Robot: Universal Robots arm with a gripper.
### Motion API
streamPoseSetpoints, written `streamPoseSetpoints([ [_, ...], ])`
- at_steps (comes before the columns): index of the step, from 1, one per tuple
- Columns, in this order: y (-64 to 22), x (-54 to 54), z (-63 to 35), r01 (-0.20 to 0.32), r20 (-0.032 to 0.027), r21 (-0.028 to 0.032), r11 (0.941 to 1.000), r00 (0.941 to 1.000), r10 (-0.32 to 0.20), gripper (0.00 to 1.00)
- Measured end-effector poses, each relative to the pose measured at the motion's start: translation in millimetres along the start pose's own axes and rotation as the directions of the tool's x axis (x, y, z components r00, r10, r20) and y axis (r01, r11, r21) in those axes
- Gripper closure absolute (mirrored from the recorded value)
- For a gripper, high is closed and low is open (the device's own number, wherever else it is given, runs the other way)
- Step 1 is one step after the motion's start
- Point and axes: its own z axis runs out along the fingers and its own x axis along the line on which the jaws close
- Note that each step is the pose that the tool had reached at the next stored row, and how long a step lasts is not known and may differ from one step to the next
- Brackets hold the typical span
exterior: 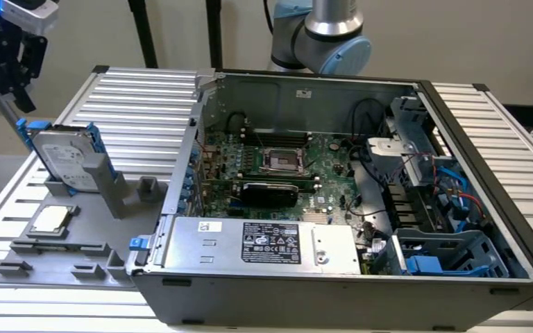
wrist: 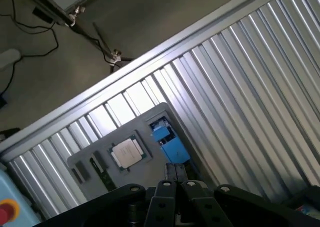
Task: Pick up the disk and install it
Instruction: 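Pick up the disk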
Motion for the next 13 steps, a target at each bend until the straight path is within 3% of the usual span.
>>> streamPoseSetpoints([
  [6,0.0,0.0,0.0,0.109,-0.0023,0.0002,0.9941,0.9941,-0.109,0.89],
  [10,0.0,0.0,0.0,0.180,-0.0040,-0.0003,0.9837,0.9837,-0.180,0.89],
  [13,0.0,0.0,0.1,0.234,-0.0052,-0.0008,0.9723,0.9723,-0.234,0.89],
])
